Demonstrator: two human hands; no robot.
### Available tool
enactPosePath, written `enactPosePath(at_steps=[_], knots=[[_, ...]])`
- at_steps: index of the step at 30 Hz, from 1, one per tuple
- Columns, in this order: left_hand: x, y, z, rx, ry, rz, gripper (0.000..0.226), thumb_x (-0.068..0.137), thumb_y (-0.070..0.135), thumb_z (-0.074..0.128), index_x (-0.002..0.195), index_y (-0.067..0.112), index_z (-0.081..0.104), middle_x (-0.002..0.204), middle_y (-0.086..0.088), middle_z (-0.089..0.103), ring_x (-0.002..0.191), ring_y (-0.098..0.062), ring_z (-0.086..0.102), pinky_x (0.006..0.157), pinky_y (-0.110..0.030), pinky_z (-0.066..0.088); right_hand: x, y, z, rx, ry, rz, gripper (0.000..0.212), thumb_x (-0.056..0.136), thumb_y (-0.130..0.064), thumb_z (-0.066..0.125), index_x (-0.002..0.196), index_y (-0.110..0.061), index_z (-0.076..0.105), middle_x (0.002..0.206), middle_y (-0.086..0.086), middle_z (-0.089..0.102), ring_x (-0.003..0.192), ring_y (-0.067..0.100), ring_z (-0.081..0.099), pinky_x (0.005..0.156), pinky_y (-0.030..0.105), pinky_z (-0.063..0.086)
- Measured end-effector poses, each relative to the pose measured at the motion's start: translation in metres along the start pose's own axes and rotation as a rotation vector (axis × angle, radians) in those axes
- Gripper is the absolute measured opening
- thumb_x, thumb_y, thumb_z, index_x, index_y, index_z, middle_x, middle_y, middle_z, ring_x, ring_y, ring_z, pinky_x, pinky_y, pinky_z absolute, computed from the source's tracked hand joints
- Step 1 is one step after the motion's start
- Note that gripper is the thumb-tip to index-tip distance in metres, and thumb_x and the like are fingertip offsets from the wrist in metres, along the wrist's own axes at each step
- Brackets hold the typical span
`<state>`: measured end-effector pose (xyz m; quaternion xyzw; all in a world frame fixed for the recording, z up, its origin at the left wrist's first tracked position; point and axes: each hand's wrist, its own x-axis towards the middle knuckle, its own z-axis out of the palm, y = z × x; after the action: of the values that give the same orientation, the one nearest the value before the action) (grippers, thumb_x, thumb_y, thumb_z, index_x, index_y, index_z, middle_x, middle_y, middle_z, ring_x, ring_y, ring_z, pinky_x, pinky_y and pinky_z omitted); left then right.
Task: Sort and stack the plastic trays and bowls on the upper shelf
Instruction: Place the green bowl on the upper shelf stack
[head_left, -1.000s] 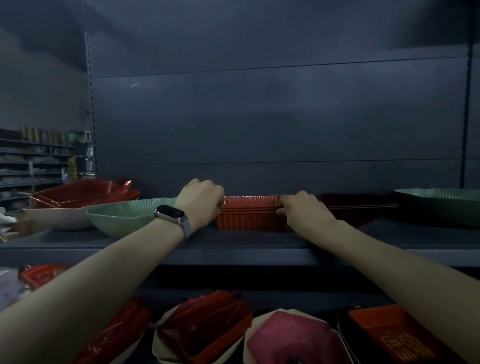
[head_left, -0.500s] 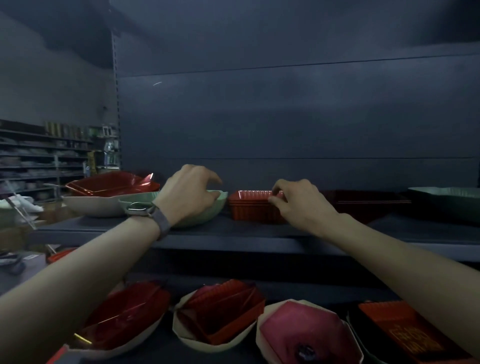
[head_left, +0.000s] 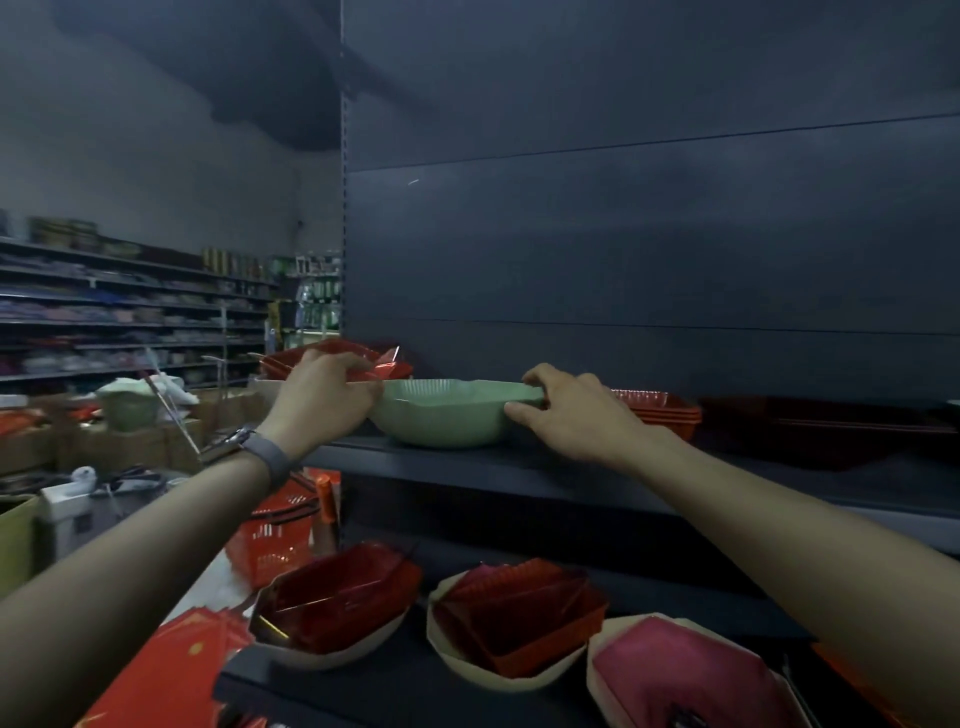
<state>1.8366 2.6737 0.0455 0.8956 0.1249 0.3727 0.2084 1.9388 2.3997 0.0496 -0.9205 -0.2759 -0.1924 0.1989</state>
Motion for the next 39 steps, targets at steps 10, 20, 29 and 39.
enactPosePath(at_steps=[10, 20, 29, 39], knots=[[0.006, -0.019, 0.021, -0.239, -0.195, -0.127, 0.034, 0.105, 0.045, 0.051, 0.125, 0.023, 0.068, 0.116, -0.003, 0.069, 0.098, -0.023, 0.066, 0.073, -0.033, 0.049, 0.013, 0.005, 0.015, 0.163, -0.020, 0.055, 0.070, 0.089, -0.082, 0.053, 0.123, -0.022, 0.065, 0.133, 0.011, 0.063, 0.117, 0.025, 0.054, 0.090, 0.034, 0.040], [0.000, -0.028, 0.032, -0.585, -0.050, -0.211, 0.028, 0.078, 0.056, 0.065, 0.091, 0.034, 0.078, 0.103, 0.004, 0.077, 0.100, -0.017, 0.074, 0.099, -0.044, 0.059, 0.012, 0.005, 0.022, 0.284, 0.086, 0.029, 0.057, 0.079, -0.076, 0.074, 0.100, -0.022, 0.071, 0.107, 0.002, 0.070, 0.101, 0.019, 0.065, 0.083, 0.031, 0.047], [-0.017, -0.021, 0.034, -0.767, 0.053, -0.231, 0.017, 0.086, 0.035, 0.069, 0.092, 0.029, 0.083, 0.104, 0.003, 0.079, 0.101, -0.015, 0.076, 0.094, -0.037, 0.063, -0.002, 0.003, 0.019, 0.365, 0.264, 0.000, 0.050, 0.067, -0.071, 0.086, 0.083, -0.025, 0.076, 0.083, -0.008, 0.074, 0.086, 0.008, 0.068, 0.074, 0.027, 0.052], [-0.027, 0.010, 0.021, -0.916, 0.190, -0.133, 0.025, 0.087, 0.030, 0.076, 0.112, 0.033, 0.071, 0.111, 0.005, 0.079, 0.106, -0.015, 0.074, 0.100, -0.045, 0.059, -0.019, 0.004, -0.002, 0.553, 0.478, -0.093, 0.037, 0.062, -0.055, 0.096, 0.079, -0.029, 0.076, 0.074, -0.012, 0.075, 0.077, 0.005, 0.071, 0.068, 0.014, 0.054]])
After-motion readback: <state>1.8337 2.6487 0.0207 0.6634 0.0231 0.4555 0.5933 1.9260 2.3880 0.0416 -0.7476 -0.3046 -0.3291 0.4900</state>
